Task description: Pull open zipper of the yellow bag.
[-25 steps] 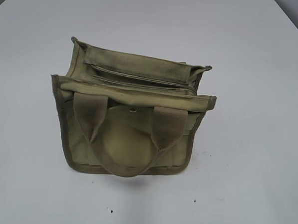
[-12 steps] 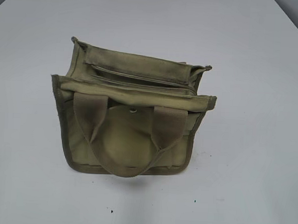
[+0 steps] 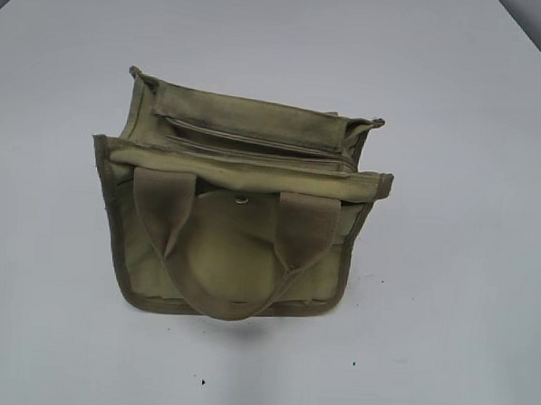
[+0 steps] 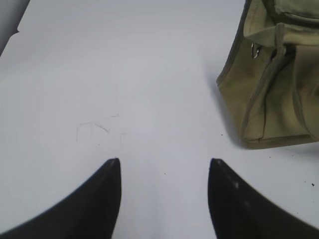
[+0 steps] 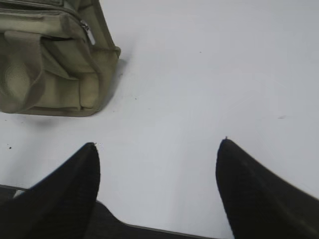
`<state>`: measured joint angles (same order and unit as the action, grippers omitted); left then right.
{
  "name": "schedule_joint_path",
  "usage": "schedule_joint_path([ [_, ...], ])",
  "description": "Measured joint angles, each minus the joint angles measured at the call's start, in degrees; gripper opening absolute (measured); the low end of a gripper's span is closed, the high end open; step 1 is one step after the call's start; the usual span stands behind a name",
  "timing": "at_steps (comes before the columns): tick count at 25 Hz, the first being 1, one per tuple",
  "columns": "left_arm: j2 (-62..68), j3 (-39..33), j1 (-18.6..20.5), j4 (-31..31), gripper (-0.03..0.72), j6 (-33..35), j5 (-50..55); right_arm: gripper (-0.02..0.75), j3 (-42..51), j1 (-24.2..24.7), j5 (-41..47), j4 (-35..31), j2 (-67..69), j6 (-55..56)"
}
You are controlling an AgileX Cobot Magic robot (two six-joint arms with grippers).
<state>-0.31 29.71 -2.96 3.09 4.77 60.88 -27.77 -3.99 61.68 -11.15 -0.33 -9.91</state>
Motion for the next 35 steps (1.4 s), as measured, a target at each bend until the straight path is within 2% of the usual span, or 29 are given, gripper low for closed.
schedule_joint_path([
  [5, 0.0, 0.0, 0.0, 0.0, 0.433, 0.0, 0.0, 0.562, 0.0, 0.0, 0.1, 4.0, 0.0, 1.0],
  [35, 0.0, 0.0, 0.0, 0.0, 0.433, 0.0, 0.0, 0.562, 0.0, 0.0, 0.2, 6.7, 0.0, 0.3],
])
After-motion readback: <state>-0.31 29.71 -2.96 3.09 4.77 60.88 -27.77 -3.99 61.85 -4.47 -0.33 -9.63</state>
